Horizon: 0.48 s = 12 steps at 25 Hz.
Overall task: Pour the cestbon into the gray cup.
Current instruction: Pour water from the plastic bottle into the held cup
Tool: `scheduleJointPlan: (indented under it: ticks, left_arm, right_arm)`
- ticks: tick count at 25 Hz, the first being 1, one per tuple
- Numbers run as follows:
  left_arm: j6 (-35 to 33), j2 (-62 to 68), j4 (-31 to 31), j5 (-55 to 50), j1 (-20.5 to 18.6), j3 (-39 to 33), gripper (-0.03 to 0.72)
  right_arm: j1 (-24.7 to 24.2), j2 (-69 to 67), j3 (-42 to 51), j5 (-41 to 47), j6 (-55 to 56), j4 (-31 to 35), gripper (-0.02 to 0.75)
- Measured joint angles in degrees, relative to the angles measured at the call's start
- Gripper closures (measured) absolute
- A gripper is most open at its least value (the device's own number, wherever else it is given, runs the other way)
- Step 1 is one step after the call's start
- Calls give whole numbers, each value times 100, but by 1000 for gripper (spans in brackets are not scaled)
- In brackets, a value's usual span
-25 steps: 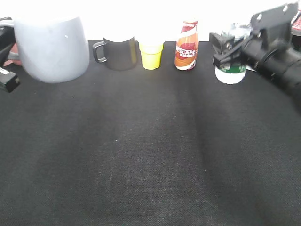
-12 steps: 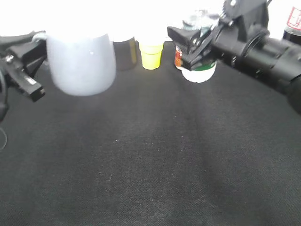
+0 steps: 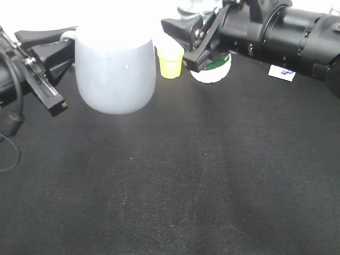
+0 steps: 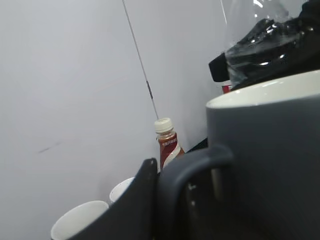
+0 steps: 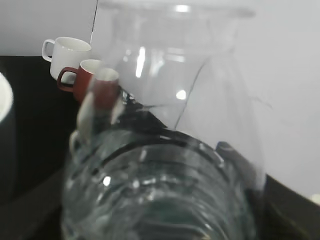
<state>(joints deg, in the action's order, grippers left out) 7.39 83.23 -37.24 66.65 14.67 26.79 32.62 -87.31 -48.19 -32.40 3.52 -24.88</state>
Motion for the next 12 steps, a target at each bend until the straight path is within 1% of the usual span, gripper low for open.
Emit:
scheduleJointPlan:
  ticks: [3, 4, 8, 12]
  left_arm:
    - [0, 78, -11, -5, 7, 0, 616]
    - [0, 78, -11, -5, 7, 0, 616]
    - [0, 78, -11, -5, 7, 0, 616]
    - [0, 78, -11, -5, 7, 0, 616]
  right_arm:
    - [0, 0, -53, 386, -188, -120, 234]
    - [0, 0, -138, 500, -230, -252, 234]
    - [0, 0, -305, 619, -296, -426, 234]
    - [0, 0, -391, 999, -352, -897, 234]
